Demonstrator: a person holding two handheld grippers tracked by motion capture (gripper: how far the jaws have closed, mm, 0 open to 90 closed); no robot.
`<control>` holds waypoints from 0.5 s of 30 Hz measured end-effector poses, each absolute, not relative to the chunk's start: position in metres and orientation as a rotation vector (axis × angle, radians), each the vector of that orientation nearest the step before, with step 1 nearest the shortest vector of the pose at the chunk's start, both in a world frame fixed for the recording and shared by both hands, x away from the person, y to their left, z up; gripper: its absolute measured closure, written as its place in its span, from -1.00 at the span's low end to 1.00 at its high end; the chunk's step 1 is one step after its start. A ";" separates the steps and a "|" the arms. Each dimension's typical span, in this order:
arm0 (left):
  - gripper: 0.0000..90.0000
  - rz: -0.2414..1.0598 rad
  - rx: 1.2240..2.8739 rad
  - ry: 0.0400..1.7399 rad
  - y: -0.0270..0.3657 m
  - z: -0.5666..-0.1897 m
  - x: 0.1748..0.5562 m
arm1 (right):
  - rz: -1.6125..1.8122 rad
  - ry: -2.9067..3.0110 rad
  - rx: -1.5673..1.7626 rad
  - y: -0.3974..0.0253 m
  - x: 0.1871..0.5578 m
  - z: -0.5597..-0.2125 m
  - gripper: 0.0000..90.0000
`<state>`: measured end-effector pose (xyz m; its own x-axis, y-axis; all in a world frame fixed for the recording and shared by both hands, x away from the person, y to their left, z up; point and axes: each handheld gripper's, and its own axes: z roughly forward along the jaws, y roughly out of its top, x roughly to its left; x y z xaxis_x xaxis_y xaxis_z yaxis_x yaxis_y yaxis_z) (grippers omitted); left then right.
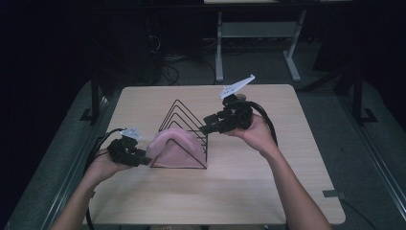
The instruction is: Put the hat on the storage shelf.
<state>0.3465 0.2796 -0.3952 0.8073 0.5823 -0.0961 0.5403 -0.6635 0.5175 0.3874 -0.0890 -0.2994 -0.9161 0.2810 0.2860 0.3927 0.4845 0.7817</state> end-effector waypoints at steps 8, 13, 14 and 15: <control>0.25 0.101 2.408 0.829 0.286 -0.389 0.345 | -1.415 -2.634 -0.658 -0.107 0.385 -0.301 0.01; 0.23 0.102 2.403 0.821 0.285 -0.388 0.343 | -1.416 -2.635 -0.694 -0.121 0.384 -0.304 -0.01; 0.23 0.103 2.402 0.821 0.285 -0.388 0.343 | -1.414 -2.638 -0.695 -0.123 0.383 -0.304 0.00; 0.23 0.103 2.405 0.817 0.285 -0.388 0.343 | -1.414 -2.633 -0.711 -0.126 0.382 -0.305 -0.01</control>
<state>0.3426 0.2851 -0.3879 0.8085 0.5778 -0.1118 0.5323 -0.6368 0.5579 0.3824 -0.1257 -0.3047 -0.8905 0.3644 0.2724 0.4283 0.4698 0.7719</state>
